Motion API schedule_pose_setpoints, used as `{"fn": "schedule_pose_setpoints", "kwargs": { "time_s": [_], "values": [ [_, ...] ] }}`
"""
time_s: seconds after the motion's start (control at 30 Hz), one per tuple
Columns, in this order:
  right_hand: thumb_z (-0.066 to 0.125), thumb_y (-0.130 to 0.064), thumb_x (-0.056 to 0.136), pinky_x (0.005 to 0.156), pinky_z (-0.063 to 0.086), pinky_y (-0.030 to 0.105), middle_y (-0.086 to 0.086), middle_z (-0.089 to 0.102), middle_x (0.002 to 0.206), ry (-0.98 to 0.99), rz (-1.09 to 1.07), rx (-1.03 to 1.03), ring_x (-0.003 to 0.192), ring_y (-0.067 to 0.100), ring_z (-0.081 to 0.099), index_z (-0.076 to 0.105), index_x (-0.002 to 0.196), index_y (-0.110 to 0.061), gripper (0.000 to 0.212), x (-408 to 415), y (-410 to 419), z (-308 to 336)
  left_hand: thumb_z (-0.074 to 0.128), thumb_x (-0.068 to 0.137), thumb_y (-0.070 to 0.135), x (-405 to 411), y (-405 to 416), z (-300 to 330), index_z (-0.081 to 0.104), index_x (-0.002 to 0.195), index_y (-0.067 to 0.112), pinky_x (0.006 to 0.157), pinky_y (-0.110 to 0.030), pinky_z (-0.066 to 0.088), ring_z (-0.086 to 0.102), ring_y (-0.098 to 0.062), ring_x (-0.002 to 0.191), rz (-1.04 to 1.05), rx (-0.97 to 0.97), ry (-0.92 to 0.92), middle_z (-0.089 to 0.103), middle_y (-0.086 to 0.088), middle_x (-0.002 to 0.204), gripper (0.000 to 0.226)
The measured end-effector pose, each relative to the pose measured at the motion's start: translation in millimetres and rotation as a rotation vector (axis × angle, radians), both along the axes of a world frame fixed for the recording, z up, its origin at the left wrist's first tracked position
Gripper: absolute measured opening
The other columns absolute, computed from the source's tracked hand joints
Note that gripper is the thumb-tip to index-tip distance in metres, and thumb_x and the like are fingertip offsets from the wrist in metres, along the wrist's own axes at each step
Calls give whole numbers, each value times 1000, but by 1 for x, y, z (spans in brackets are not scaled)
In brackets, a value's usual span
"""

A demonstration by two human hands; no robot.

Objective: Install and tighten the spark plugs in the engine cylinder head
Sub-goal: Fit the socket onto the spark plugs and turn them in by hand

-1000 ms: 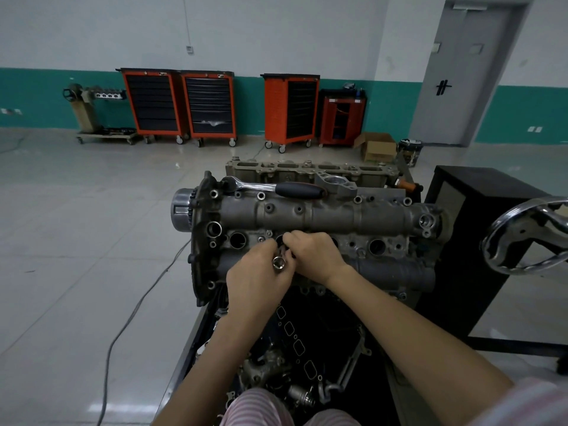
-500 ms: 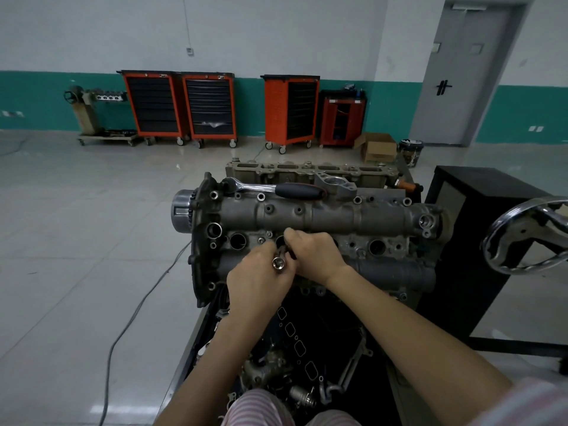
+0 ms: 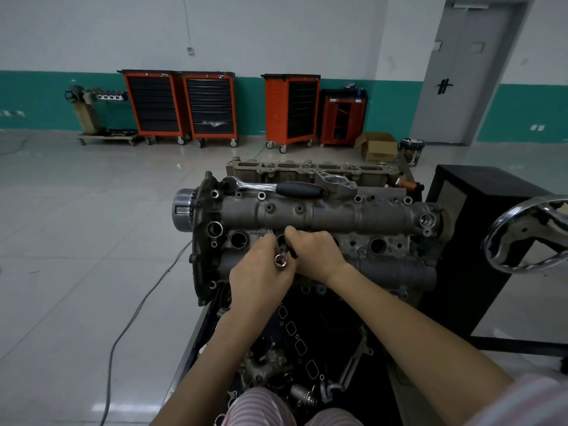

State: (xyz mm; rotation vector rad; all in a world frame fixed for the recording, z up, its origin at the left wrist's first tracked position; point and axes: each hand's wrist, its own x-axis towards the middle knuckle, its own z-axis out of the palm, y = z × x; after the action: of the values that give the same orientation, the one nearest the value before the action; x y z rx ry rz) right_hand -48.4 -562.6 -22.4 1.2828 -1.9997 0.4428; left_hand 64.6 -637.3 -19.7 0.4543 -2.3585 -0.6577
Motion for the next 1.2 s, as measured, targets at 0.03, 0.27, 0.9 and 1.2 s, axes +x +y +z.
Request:
{"fn": "schedule_pose_setpoints", "kwargs": {
  "time_s": [0.03, 0.27, 0.9, 1.2],
  "values": [
    [81, -11, 44, 33, 34, 18, 5, 57, 47, -8, -4, 15, 34, 22, 53, 57, 66, -4, 34, 0, 0, 0, 53, 86, 36, 0, 0, 0, 32, 70, 23, 46, -24, 19, 39, -4, 53, -9, -9, -3, 40, 9, 64, 29],
    [49, -20, 71, 33, 31, 16, 1, 53, 41, 87, 27, -26, 33, 19, 51, 58, 53, -12, 21, -1, 1, -1, 45, 86, 56, 0, -1, -3, 45, 67, 24, 46, -26, 24, 51, -15, 60, 85, -69, -64, 41, 11, 56, 37],
    [75, -17, 58, 38, 35, 22, 8, 60, 52, -57, -25, 25, 40, 25, 57, 56, 68, -4, 25, -1, 0, 0, 53, 85, 37, 0, -1, -3, 27, 65, 29, 46, -23, 20, 41, -2, 53, 11, 12, 15, 40, 11, 63, 34],
    [49, -20, 68, 33, 31, 15, -1, 54, 42, 79, 4, -12, 34, 19, 52, 58, 53, -13, 19, 0, 3, 0, 38, 83, 66, -1, -1, -4, 59, 75, 22, 54, -28, 34, 59, -19, 72, 93, -57, -101, 60, 5, 68, 49]
  ]
}}
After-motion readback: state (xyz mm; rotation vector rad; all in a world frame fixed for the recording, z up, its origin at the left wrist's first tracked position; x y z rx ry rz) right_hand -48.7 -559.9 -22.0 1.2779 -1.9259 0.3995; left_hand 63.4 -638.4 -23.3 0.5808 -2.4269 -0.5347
